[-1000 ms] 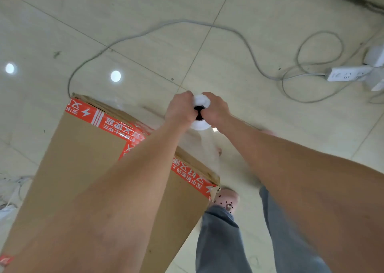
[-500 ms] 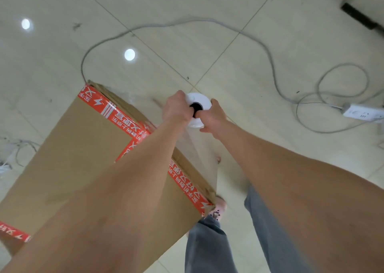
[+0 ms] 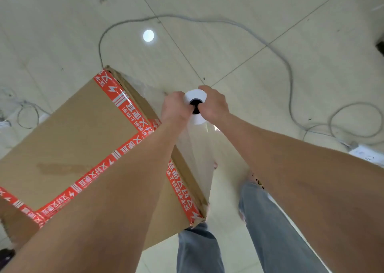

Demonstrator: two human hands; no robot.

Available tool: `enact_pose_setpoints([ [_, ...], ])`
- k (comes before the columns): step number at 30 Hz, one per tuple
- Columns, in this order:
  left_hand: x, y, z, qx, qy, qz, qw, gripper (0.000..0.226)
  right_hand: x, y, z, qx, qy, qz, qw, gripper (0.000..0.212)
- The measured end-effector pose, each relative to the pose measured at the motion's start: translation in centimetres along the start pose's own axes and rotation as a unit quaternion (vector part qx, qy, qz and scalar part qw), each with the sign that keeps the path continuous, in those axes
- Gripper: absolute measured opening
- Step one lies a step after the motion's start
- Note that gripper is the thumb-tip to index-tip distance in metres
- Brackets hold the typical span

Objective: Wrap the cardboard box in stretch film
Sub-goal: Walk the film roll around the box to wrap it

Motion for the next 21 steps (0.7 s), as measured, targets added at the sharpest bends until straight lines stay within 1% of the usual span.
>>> enact_pose_setpoints([
  [2,-0.6,0.0,-0.3,-0.015,0.013,0.011,1.0,0.024,-0.5,-1.1,-0.4,-0.025,0.008,0.034,0.999,0.059],
  [4,-1.2,-0.3,-0.5,-0.038,0.018,0.011,0.999,0.029,-0.5,-1.6,-0.6,-0.03,0.007,0.037,0.999,0.06],
  [6,-1.4,-0.6,-0.7,-0.058,0.014,0.023,0.998,0.031,0.0,-0.9,-0.9,0.016,-0.027,-0.01,0.999,0.07],
  [8,-1.4,-0.6,-0.8,-0.065,0.007,0.029,0.997,0.029,0.9,0.0,-0.9,0.075,-0.075,-0.092,0.99,0.076],
  [10,-1.2,-0.4,-1.0,-0.062,0.0,0.031,0.998,0.027,1.3,0.2,-0.9,0.095,-0.091,-0.147,0.98,0.073],
  [11,-1.2,-0.3,-1.1,-0.055,-0.003,0.036,0.998,0.029,1.2,0.2,-1.0,0.096,-0.089,-0.157,0.979,0.072],
  [13,-1.2,0.3,-1.1,-0.031,-0.014,0.039,0.999,0.039,1.2,0.0,-1.2,0.096,-0.09,-0.153,0.979,0.07],
  [15,-1.3,0.8,-1.4,-0.007,-0.02,0.013,1.0,0.045,1.2,-0.3,-1.4,0.096,-0.092,-0.145,0.98,0.067],
  [18,-1.7,1.1,-1.7,-0.01,-0.02,-0.002,1.0,0.036,0.8,-0.5,-1.6,0.101,-0.077,-0.152,0.98,0.06],
  [21,-2.3,1.0,-2.1,-0.019,-0.022,-0.006,1.0,0.027,0.6,-1.0,-2.2,0.103,-0.064,-0.121,0.985,0.063],
])
Point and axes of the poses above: each hand's wrist, its own z-axis away from the middle knuckle, its own x-axis out of the palm, y = z × x, the point moved 7 cm from there along -z, towards the middle knuckle, and after that the axes turned 14 degrees about -y, right-handed, at the moved point
